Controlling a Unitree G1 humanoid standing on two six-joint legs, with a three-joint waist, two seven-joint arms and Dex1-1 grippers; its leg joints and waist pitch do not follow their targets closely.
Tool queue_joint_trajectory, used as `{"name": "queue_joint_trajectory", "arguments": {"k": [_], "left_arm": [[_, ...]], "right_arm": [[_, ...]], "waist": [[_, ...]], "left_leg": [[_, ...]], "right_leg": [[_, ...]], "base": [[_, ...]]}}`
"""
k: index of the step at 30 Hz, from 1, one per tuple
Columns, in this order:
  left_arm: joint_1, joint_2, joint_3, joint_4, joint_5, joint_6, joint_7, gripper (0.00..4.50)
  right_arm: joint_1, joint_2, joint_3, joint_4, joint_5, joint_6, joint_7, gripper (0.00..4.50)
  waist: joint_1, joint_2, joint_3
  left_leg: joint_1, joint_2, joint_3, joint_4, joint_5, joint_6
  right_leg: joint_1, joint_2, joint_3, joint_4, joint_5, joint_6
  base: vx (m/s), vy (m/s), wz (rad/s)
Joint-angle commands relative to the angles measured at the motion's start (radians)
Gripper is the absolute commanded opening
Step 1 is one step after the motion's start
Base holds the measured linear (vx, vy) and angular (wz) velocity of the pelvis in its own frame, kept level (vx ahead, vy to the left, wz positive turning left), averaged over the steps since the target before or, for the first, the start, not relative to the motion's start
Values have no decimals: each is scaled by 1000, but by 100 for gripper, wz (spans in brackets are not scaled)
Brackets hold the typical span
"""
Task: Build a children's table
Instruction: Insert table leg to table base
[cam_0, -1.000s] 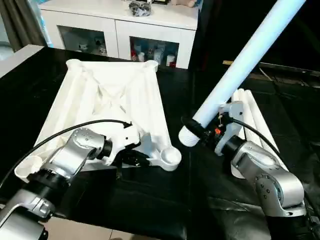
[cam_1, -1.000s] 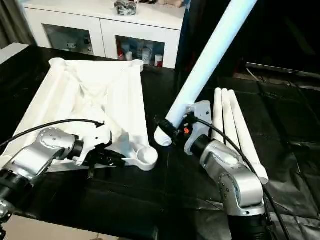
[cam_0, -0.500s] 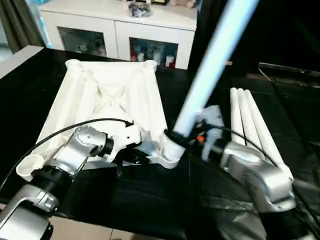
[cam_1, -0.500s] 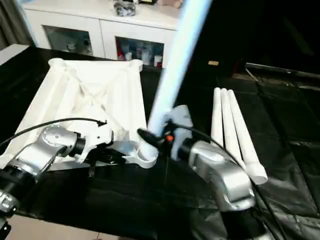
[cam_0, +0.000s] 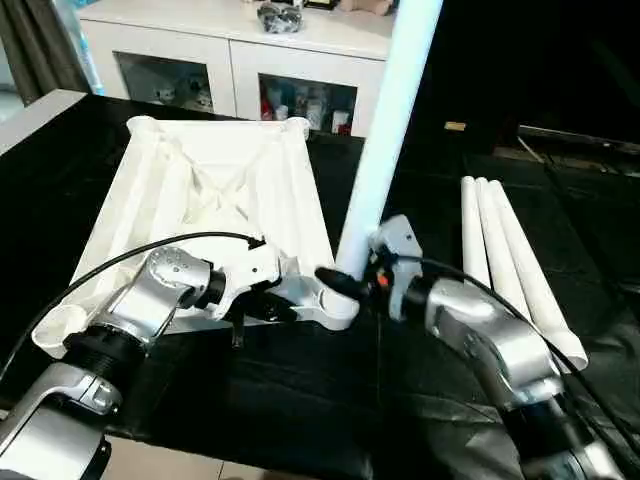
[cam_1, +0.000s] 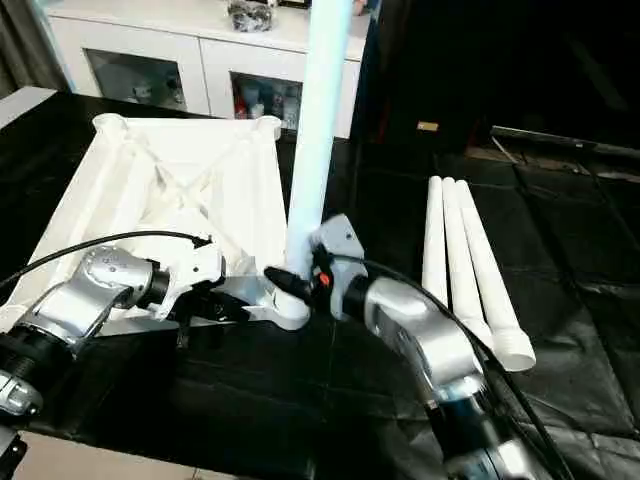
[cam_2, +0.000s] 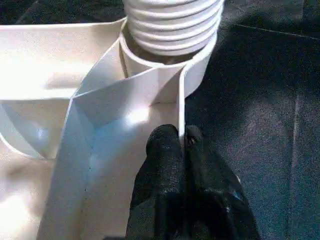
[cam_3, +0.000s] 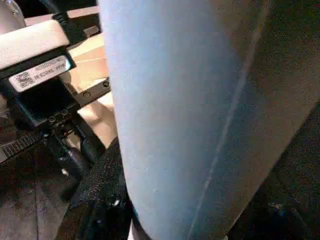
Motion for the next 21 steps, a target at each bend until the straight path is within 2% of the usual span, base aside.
{"name": "queue_joint_trajectory", "arguments": {"k": [1,5,6,12,16,20,21], "left_arm": [[-21,-8,23,35,23,-12,19,0],[-33,-19,23,55,24,-14,24,0],[-35,-22,24,59,25,-12,27,0],[-57,-36,32,95,36,-22,49,0],[-65,-38,36,113,41,-39,34,0],[-70,-43,50,123,34,-37,25,0],[-70,-44,50,123,34,-36,25,0]], "right_arm": [[-14,8,3,56,-15,-18,9,192],[-24,21,5,98,-10,-31,28,192],[-24,22,6,104,-8,-30,34,192],[-25,22,11,151,-21,-65,60,192],[-34,26,5,193,-25,-94,75,192],[-33,56,-61,244,20,-128,90,192],[-32,56,-63,246,22,-129,90,192]], "waist": [[-1,19,-59],[-3,21,-58],[-5,17,-59],[-3,19,-61],[-3,23,-61],[-4,22,-60],[-5,22,-60]], "left_leg": [[5,55,-18,-88,-238,-23],[5,59,-20,-92,-250,-24],[5,59,-21,-91,-253,-24],[2,60,-20,-92,-232,-21],[2,61,-20,-92,-230,-19],[4,62,-21,-92,-257,-18],[4,61,-21,-92,-259,-18]], "right_leg": [[48,-104,63,-102,-514,-89],[49,-104,60,-102,-503,-94],[51,-106,61,-102,-501,-97],[54,-107,63,-95,-457,-115],[54,-107,63,-95,-446,-123],[53,-110,62,-99,-478,-126],[53,-110,62,-99,-483,-126]], "base": [[0,0,0],[0,0,0],[0,0,0],[0,0,0],[0,0,0],[0,0,0],[0,0,0]]}}
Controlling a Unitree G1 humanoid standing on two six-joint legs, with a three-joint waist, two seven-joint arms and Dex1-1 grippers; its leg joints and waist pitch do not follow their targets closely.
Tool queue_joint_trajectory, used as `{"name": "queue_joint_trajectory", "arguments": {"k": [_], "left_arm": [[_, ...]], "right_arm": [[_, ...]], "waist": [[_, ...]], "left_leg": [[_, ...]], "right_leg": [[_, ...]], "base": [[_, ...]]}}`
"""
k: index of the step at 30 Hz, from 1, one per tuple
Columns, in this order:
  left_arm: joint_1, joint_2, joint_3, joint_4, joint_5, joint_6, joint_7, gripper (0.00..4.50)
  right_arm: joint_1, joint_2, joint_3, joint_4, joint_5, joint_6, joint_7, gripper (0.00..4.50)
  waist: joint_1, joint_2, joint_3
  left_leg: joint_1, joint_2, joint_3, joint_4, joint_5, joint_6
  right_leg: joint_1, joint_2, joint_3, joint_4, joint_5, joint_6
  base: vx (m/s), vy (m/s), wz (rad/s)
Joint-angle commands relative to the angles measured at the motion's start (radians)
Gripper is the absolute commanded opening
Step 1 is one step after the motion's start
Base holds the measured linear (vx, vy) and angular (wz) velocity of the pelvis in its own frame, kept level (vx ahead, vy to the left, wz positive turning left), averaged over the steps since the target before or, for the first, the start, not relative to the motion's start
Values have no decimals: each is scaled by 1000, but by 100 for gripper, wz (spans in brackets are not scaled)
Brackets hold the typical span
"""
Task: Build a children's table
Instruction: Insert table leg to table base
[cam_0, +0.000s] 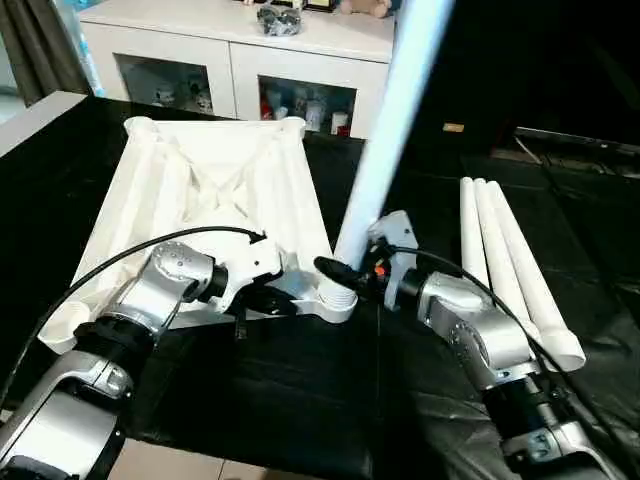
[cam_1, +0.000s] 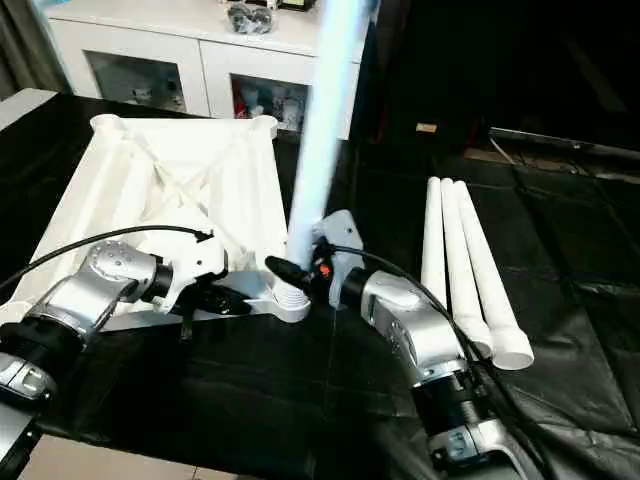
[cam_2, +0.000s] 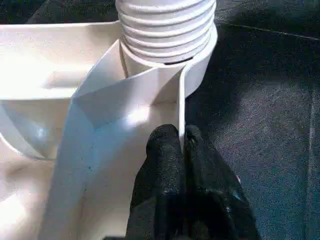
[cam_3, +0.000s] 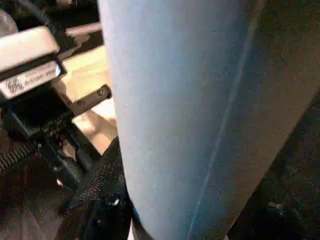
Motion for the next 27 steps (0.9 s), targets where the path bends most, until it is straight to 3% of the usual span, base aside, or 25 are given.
{"name": "queue_joint_trajectory", "arguments": {"k": [1,7,8,12,14,15,16,17,18,20,21,23,24,25,26,27], "left_arm": [[-24,-8,31,19,4,2,26,0],[-36,-16,43,39,2,4,41,0],[-43,-18,46,51,7,0,45,0],[-56,-21,52,73,16,-6,58,0],[-61,-23,55,80,21,-8,61,0],[-62,-24,56,84,23,-9,60,0],[-62,-24,56,84,23,-9,60,0],[-64,-24,55,87,25,-11,58,0],[-66,-24,51,91,30,-17,53,0],[-67,-24,48,93,33,-21,51,0],[-66,-23,42,94,39,-27,47,0],[-66,-21,36,99,46,-37,39,0],[-64,-21,35,98,47,-38,38,0],[-64,-21,35,98,47,-38,38,0],[-62,-22,36,95,47,-38,37,0],[-59,-20,36,90,47,-38,35,0]], "right_arm": [[16,7,-10,46,23,5,13,192],[68,7,-32,60,34,-42,28,192],[95,9,-37,58,32,-61,34,192],[150,7,-37,49,14,-109,42,192],[174,-5,-21,43,-12,-141,44,192],[185,-14,-9,42,-28,-159,47,192],[185,-14,-9,42,-28,-159,47,192],[194,-35,24,43,-65,-182,51,192],[199,-63,70,44,-115,-207,62,192],[196,-76,94,45,-136,-212,72,192],[187,-80,109,46,-143,-207,86,192],[170,-80,126,54,-154,-202,107,192],[162,-80,134,59,-159,-200,117,192],[162,-80,134,59,-159,-200,117,192],[142,-75,145,76,-167,-202,134,192],[126,-71,152,93,-169,-200,147,192]], "waist": [[3,22,-59],[6,25,-60],[8,32,-60],[15,33,-61],[19,32,-61],[21,40,-60],[20,37,-61],[20,41,-61],[19,39,-60],[19,41,-59],[17,33,-59],[18,38,-59],[16,31,-59],[17,34,-58],[13,15,-59],[16,23,-58]], "left_leg": [[4,60,-21,-92,-260,-17],[2,61,-21,-94,-253,-9],[2,60,-20,-93,-255,-8],[3,60,-19,-94,-252,-3],[2,59,-18,-94,-248,0],[1,60,-19,-96,-242,2],[2,61,-19,-97,-243,2],[3,61,-19,-96,-244,2],[2,59,-17,-97,-244,2],[4,59,-17,-96,-248,8],[3,59,-17,-96,-249,10],[2,60,-19,-97,-254,15],[1,60,-18,-97,-255,17],[1,59,-19,-97,-255,17],[0,60,-18,-97,-255,20],[0,59,-20,-97,-253,22]], "right_leg": [[48,-109,65,-98,-492,-123],[49,-109,64,-98,-482,-124],[48,-108,65,-98,-476,-127],[48,-109,65,-100,-481,-123],[49,-108,64,-101,-486,-119],[50,-109,65,-100,-481,-122],[49,-107,64,-101,-480,-121],[49,-107,63,-99,-474,-123],[51,-105,62,-100,-468,-123],[49,-106,64,-102,-483,-122],[50,-105,64,-102,-489,-119],[50,-109,63,-105,-513,-112],[50,-107,62,-106,-519,-109],[49,-108,62,-105,-524,-108],[49,-108,61,-108,-542,-100],[48,-110,61,-104,-547,-101]], "base": [[0,0,0],[0,0,0],[0,0,0],[0,0,0],[0,0,0],[0,0,0],[0,0,0],[0,0,0],[0,0,0],[0,0,0],[0,0,0],[0,0,0],[0,0,0],[0,0,0],[0,0,0],[0,0,0]]}}
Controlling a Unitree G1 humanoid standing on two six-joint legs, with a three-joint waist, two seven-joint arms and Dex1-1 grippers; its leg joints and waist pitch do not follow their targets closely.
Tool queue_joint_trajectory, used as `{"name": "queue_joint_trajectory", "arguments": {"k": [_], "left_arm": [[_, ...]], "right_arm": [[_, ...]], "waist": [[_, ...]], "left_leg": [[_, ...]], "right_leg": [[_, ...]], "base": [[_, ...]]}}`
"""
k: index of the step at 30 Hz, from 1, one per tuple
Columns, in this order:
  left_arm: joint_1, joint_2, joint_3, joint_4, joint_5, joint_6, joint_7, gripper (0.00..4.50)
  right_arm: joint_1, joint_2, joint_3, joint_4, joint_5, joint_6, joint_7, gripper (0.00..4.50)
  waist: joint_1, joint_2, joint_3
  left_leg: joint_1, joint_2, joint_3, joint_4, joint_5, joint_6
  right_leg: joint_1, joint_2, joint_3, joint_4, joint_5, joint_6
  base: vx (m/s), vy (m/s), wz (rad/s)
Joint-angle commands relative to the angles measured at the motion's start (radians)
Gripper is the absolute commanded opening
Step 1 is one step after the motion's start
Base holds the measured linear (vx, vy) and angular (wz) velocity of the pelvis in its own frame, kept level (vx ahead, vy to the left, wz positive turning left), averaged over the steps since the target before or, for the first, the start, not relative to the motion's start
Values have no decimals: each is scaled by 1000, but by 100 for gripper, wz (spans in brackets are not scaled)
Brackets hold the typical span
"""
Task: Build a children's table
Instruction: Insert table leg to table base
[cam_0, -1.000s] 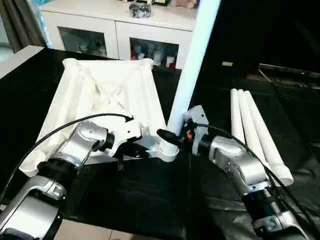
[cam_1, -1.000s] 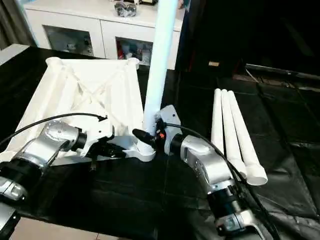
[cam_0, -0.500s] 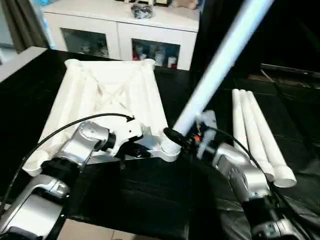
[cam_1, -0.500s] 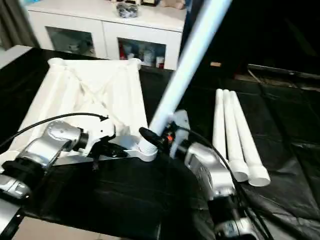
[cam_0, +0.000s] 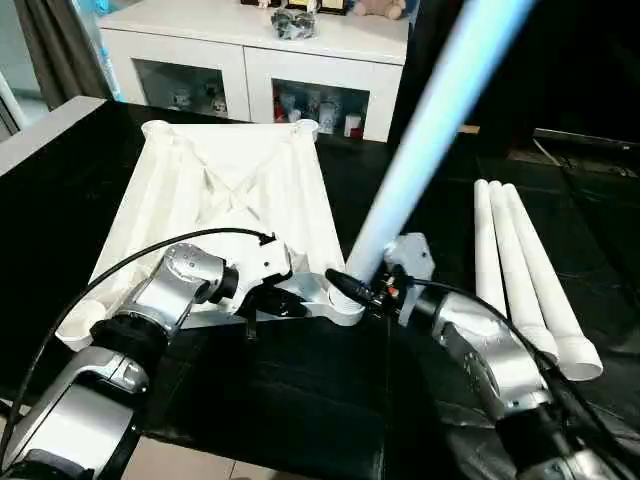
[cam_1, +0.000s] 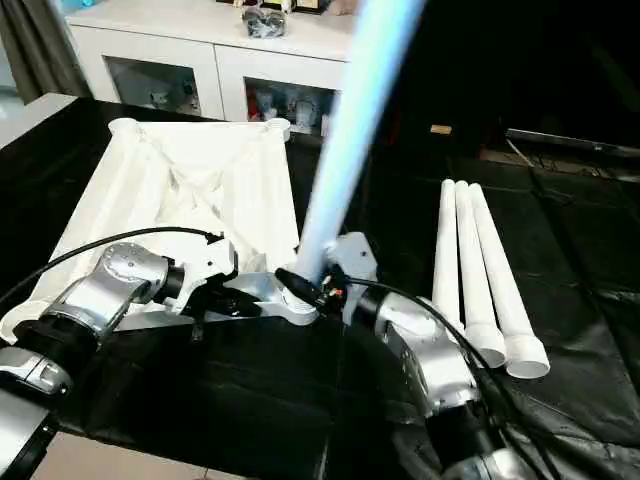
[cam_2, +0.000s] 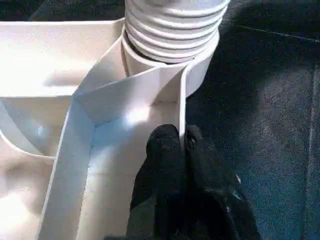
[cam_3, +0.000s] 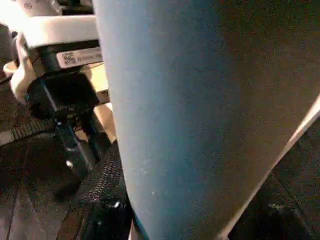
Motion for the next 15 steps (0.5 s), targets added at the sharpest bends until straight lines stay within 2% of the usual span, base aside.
{"name": "queue_joint_trajectory", "arguments": {"k": [1,2,3,5,6,7,8,9,10,12,15], "left_arm": [[-32,30,32,8,21,6,42,0],[-30,33,32,5,21,3,38,0],[-26,37,32,-2,21,0,34,0],[-16,45,29,-15,20,-19,11,0],[-11,49,26,-24,19,-25,1,0],[-6,51,23,-34,20,-32,-12,0],[1,53,18,-48,19,-36,-29,0],[7,54,15,-58,18,-38,-40,0],[14,55,9,-74,16,-39,-59,0],[19,56,4,-88,15,-39,-73,0],[20,59,-21,-104,26,-50,-107,0]], "right_arm": [[40,-7,87,94,-48,67,67,192],[25,-2,95,113,-52,62,80,192],[12,1,102,131,-57,55,89,192],[-21,12,119,179,-66,32,110,192],[-29,15,123,191,-66,26,117,192],[-38,18,126,201,-67,20,129,192],[-43,19,128,204,-65,17,144,192],[-46,19,129,204,-63,16,155,192],[-48,18,130,204,-59,14,176,192],[-49,16,131,202,-57,12,195,192],[-41,-5,149,183,-52,1,263,192]], "waist": [[-1,4,-48],[-2,5,-47],[-7,-10,-49],[-9,-3,-48],[-13,-18,-48],[-12,-9,-48],[-14,-9,-48],[-16,-19,-48],[-17,-22,-50],[-17,-19,-52],[-16,-22,-57]], "left_leg": [[3,60,-20,-93,-259,22],[3,59,-20,-93,-262,20],[3,62,-21,-95,-277,17],[1,61,-24,-95,-288,14],[-1,61,-23,-95,-289,15],[4,61,-25,-94,-296,11],[3,61,-25,-95,-296,11],[3,64,-25,-97,-293,11],[1,66,-25,-99,-284,11],[1,68,-23,-100,-263,12],[1,72,-19,-100,-219,14]], "right_leg": [[40,-111,63,-103,-566,-97],[40,-111,63,-105,-573,-93],[40,-110,61,-107,-583,-88],[38,-114,60,-106,-597,-87],[39,-114,59,-108,-612,-81],[36,-116,59,-110,-627,-75],[35,-115,60,-111,-624,-74],[36,-115,60,-109,-615,-76],[38,-115,62,-105,-589,-83],[38,-114,66,-97,-529,-102],[44,-111,70,-79,-377,-154]], "base": [[0,0,0],[0,0,0],[0,0,0],[0,0,0],[0,0,0],[0,0,0],[0,0,0],[0,0,0],[0,0,0],[0,0,0],[0,0,0]]}}
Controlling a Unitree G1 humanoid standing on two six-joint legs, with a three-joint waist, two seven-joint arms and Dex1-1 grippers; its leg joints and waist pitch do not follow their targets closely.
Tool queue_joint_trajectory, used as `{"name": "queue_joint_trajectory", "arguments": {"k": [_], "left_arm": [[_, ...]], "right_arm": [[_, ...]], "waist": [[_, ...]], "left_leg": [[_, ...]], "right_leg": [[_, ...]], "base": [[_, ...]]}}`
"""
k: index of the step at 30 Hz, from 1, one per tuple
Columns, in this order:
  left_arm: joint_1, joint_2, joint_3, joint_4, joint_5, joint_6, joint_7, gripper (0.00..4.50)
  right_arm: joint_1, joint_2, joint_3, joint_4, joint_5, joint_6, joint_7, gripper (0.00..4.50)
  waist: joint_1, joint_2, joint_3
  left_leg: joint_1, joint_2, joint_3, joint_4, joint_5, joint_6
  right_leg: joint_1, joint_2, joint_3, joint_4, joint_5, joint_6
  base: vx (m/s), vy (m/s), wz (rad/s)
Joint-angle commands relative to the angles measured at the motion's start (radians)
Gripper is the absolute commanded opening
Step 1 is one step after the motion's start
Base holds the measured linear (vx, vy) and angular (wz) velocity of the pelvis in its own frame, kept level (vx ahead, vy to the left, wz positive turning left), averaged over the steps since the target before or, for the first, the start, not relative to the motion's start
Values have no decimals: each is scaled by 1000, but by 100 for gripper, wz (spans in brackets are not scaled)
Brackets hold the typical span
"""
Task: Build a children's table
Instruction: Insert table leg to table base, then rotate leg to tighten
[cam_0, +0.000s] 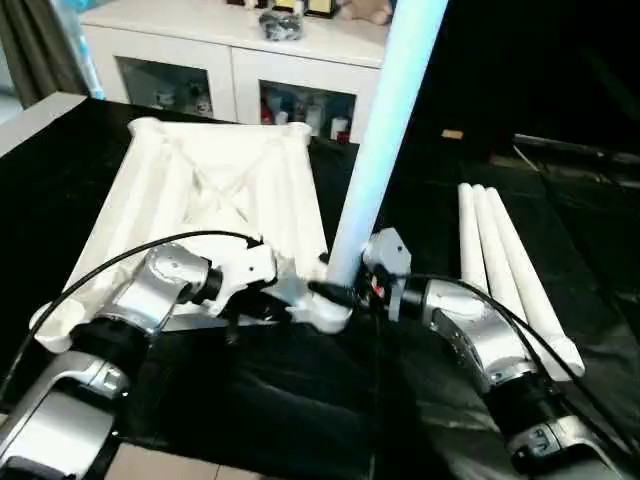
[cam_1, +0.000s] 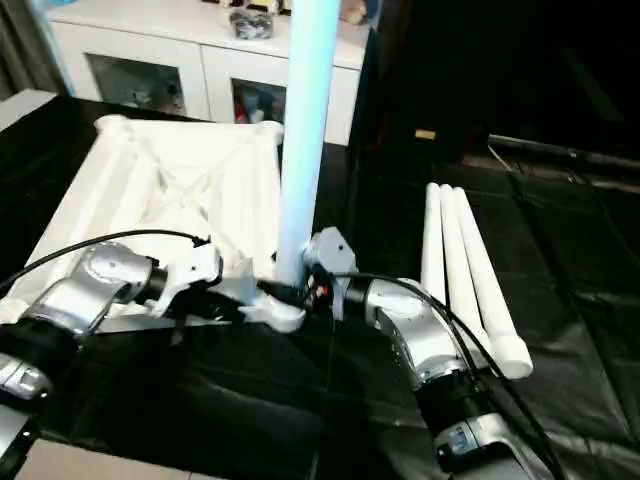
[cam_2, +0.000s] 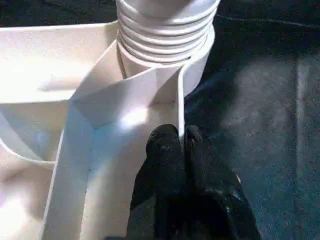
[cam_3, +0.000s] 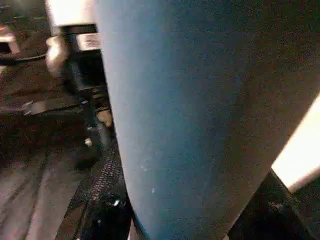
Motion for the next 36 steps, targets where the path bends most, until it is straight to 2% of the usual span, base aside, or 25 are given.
{"name": "queue_joint_trajectory", "arguments": {"k": [1,2,4,9,10,13,14,17,19,20,21,23,24,25,26,27,28,29,30,31,32,33,34,35,36], "left_arm": [[-10,-7,-18,-38,17,-24,-14,0],[-13,-7,-23,-35,21,-29,-18,0],[-21,-9,-29,-25,26,-35,-23,0],[-54,-14,-43,29,50,-52,-27,0],[-63,-14,-39,44,56,-52,-19,0],[-69,-17,-26,51,57,-39,-8,0],[-70,-19,-21,52,58,-32,-4,0],[-72,-22,-14,56,53,-23,-1,0],[-76,-31,2,71,44,-2,12,0],[-77,-32,6,74,41,4,17,0],[-76,-39,22,73,28,25,36,0],[-70,-49,50,57,8,65,77,0],[-62,-53,69,40,-3,91,108,0],[-58,-55,78,32,-7,101,122,0],[-51,-57,89,17,-13,120,140,0],[-17,-61,127,-57,-26,194,208,0],[4,-62,147,-105,-30,237,248,0],[4,-62,147,-105,-30,237,248,0],[23,-65,161,-148,-33,274,276,0],[53,-77,180,-217,-32,336,316,0],[70,-86,191,-261,-31,377,339,0],[100,-108,202,-338,-36,444,364,0],[118,-122,207,-386,-39,486,377,0],[138,-148,212,-439,-41,528,392,0],[154,-173,208,-484,-42,563,400,0]], "right_arm": [[56,-3,108,60,-42,47,70,192],[59,-7,111,54,-40,48,80,192],[63,-11,115,50,-34,44,100,192],[70,-16,119,49,-30,38,128,192],[71,-7,109,54,-26,42,125,192],[75,4,93,54,-19,48,120,192],[77,9,87,54,-14,53,117,192],[80,12,84,53,-15,53,111,192],[89,23,76,51,-19,58,84,192],[90,26,74,52,-21,59,76,192],[84,38,63,64,-28,66,36,192],[72,58,46,90,-46,73,-38,192],[62,72,33,112,-59,76,-93,192],[57,78,27,123,-65,76,-119,192],[49,88,17,137,-70,78,-151,192],[15,128,-23,198,-78,82,-270,192],[-7,151,-46,234,-81,82,-337,192],[-7,151,-46,234,-81,82,-337,192],[-27,168,-63,266,-85,80,-393,191],[-55,192,-81,308,-83,83,-447,191],[-73,206,-92,333,-81,86,-478,191],[-101,227,-107,371,-76,87,-525,191],[-118,240,-116,394,-73,87,-552,191],[-137,253,-127,421,-68,96,-584,191],[-152,263,-133,443,-65,102,-602,191]], "waist": [[4,18,-47],[5,18,-48],[7,17,-48],[20,15,-44],[20,20,-44],[20,18,-44],[20,26,-43],[18,22,-43],[19,31,-41],[18,28,-39],[19,36,-37],[15,30,-33],[14,30,-31],[12,31,-30],[7,30,-29],[5,24,-28],[-9,26,-28],[-18,31,-27],[-21,30,-28],[-30,32,-35],[-34,35,-32],[-36,27,-31],[-38,30,-29],[-42,28,-32],[-43,18,-33]], "left_leg": [[1,71,-17,-92,-209,14],[3,71,-15,-92,-194,16],[2,67,-11,-91,-184,19],[10,66,-10,-95,-197,15],[13,65,-11,-96,-210,9],[14,68,-13,-99,-221,0],[14,68,-15,-100,-236,-4],[15,69,-15,-101,-244,-6],[18,68,-15,-102,-259,-10],[19,68,-17,-103,-279,-11],[21,67,-18,-105,-292,-14],[24,63,-19,-104,-324,-14],[29,61,-22,-102,-345,-18],[28,61,-25,-102,-348,-19],[25,60,-28,-103,-357,-21],[25,60,-28,-103,-362,-22],[20,64,-36,-106,-374,-35],[15,63,-40,-106,-386,-37],[15,62,-40,-105,-390,-33],[10,71,-46,-111,-374,-38],[8,71,-44,-112,-366,-35],[10,70,-41,-110,-366,-29],[15,67,-36,-108,-356,-27],[8,66,-34,-106,-321,-22],[5,64,-31,-106,-297,-14]], "right_leg": [[46,-110,72,-74,-344,-163],[47,-108,73,-70,-297,-179],[53,-109,74,-69,-274,-187],[54,-107,73,-78,-352,-158],[54,-106,74,-81,-364,-155],[55,-108,74,-78,-363,-160],[56,-109,74,-79,-381,-160],[55,-108,74,-81,-388,-160],[54,-107,74,-83,-389,-163],[54,-109,73,-87,-417,-158],[54,-109,72,-88,-436,-155],[50,-109,70,-98,-522,-130],[45,-113,66,-109,-616,-96],[44,-113,64,-111,-637,-89],[44,-113,58,-115,-670,-71],[43,-113,56,-118,-685,-62],[43,-118,53,-111,-686,-75],[48,-118,45,-119,-701,-63],[49,-118,43,-122,-698,-57],[59,-123,45,-106,-618,-87],[55,-118,46,-108,-566,-104],[51,-116,47,-107,-554,-111],[46,-118,52,-104,-535,-136],[54,-120,55,-98,-511,-146],[55,-117,55,-99,-501,-145]], "base": [[0,0,0],[0,0,0],[0,0,0],[0,0,0],[0,0,0],[0,0,0],[0,0,0],[0,0,0],[0,0,0],[0,0,0],[0,0,0],[0,0,0],[0,0,0],[0,0,0],[0,0,0],[0,0,0],[0,0,0],[0,0,0],[0,0,0],[0,0,0],[0,0,0],[0,0,0],[0,0,0],[0,0,0],[0,0,0]]}}
